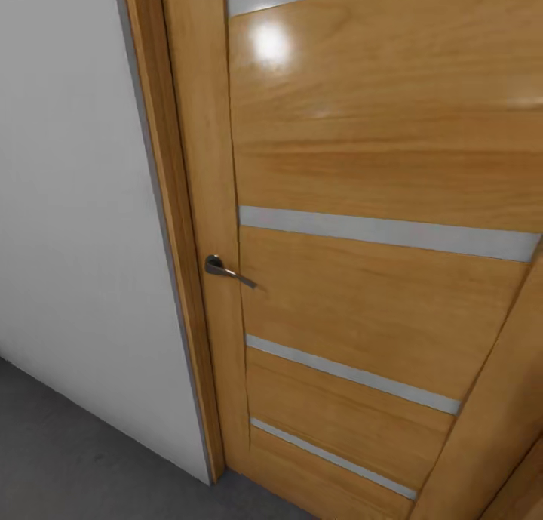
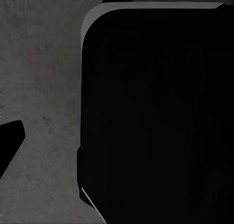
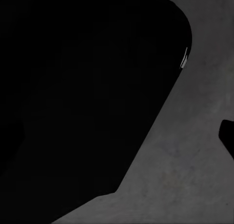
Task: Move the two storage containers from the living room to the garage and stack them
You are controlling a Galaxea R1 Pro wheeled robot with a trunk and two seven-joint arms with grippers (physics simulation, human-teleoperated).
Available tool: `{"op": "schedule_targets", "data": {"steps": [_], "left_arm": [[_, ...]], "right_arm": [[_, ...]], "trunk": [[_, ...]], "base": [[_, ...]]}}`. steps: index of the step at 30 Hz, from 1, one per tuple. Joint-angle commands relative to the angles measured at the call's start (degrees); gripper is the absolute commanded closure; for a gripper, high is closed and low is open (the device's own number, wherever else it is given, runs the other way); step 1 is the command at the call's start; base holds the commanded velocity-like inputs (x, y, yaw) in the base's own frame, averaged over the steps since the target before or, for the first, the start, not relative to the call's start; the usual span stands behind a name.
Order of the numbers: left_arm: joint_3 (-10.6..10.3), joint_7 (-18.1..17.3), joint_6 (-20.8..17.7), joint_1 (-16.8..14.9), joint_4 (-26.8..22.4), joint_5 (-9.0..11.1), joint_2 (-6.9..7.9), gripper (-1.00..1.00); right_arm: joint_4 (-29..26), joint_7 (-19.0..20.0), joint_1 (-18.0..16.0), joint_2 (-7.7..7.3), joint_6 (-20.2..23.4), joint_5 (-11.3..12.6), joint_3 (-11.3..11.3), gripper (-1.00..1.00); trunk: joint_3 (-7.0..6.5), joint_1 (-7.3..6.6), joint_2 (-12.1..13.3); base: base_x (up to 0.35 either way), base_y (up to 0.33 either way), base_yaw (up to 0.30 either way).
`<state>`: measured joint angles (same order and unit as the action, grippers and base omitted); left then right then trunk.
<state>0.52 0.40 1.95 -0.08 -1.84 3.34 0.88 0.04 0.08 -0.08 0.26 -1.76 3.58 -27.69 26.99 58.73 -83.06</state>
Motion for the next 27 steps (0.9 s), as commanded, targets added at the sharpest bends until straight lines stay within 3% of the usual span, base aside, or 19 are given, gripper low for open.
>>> {"op": "schedule_targets", "data": {"steps": [1, 27], "left_arm": [[0.01, 0.04, 0.16, -0.01, 0.02, 0.35, 0.0, -1.0], [0.01, 0.04, 0.16, -0.01, 0.02, 0.35, 0.0, -1.0]], "right_arm": [[0.01, 0.01, -0.01, 0.0, -0.17, 0.38, -0.35, -1.0], [0.0, 0.01, -0.01, 0.0, -0.17, 0.38, -0.34, -1.0]], "trunk": [[0.04, 0.0, -0.02], [0.04, 0.0, -0.02]], "base": [[0.0, 0.0, -0.24], [0.0, 0.0, -0.235]]}}
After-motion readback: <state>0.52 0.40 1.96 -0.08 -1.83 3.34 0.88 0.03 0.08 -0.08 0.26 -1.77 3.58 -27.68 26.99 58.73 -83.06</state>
